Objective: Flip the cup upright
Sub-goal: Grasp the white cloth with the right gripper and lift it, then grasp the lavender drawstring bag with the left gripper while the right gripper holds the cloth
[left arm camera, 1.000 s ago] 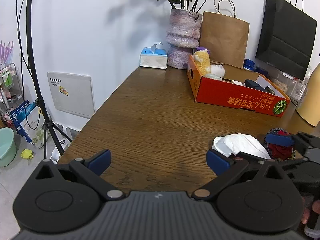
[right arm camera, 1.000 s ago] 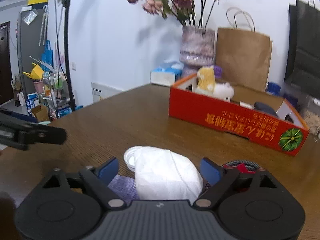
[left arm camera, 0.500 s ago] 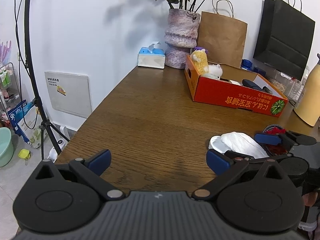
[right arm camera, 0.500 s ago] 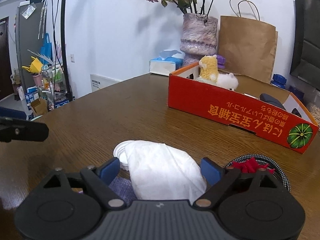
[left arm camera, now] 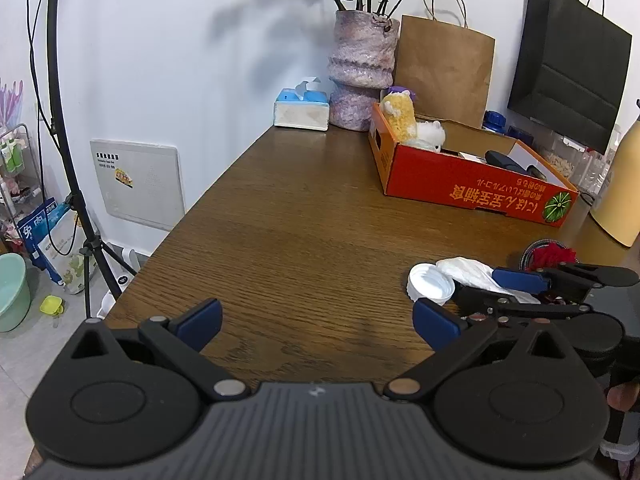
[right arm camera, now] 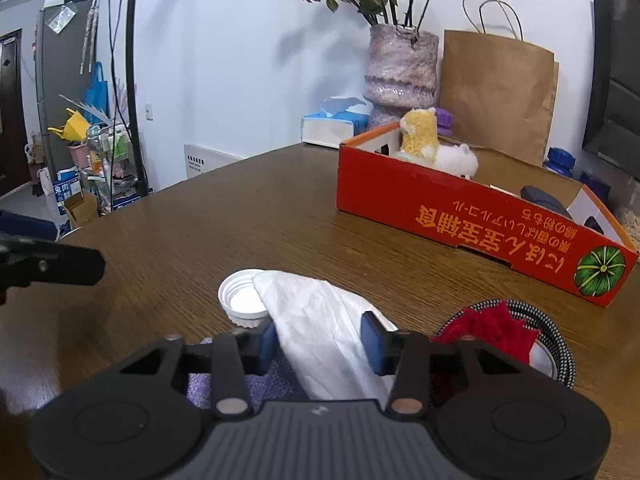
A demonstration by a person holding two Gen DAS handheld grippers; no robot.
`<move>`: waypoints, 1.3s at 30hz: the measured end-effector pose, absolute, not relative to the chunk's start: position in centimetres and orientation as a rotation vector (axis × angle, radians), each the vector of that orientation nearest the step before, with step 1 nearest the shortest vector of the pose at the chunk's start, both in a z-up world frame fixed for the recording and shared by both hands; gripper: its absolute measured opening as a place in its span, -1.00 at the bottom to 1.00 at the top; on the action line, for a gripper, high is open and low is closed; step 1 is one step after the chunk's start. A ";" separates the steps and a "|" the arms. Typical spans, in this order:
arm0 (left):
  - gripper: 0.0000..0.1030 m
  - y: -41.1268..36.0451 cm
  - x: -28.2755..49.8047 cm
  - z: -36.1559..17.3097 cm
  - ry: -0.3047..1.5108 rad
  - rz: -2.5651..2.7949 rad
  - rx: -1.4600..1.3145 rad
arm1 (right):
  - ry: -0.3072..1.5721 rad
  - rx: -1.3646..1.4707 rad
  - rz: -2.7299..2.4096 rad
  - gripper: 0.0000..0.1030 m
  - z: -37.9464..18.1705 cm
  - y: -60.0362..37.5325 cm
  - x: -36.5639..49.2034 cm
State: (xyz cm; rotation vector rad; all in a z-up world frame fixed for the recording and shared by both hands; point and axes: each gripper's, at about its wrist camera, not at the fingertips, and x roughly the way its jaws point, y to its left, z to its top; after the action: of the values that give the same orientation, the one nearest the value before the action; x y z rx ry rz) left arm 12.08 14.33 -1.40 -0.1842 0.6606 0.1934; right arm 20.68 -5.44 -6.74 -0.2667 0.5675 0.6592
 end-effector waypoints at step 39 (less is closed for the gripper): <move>1.00 5.0 13.6 -1.4 0.780 0.119 -0.154 | 0.274 -0.084 0.691 -0.87 -1.3 -15.1 15.4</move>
State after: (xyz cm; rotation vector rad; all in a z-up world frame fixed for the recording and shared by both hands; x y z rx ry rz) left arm 13.63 5.00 -1.44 -0.1541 0.7801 0.1188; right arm 15.44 -15.10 -1.30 -0.0836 0.2739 0.6905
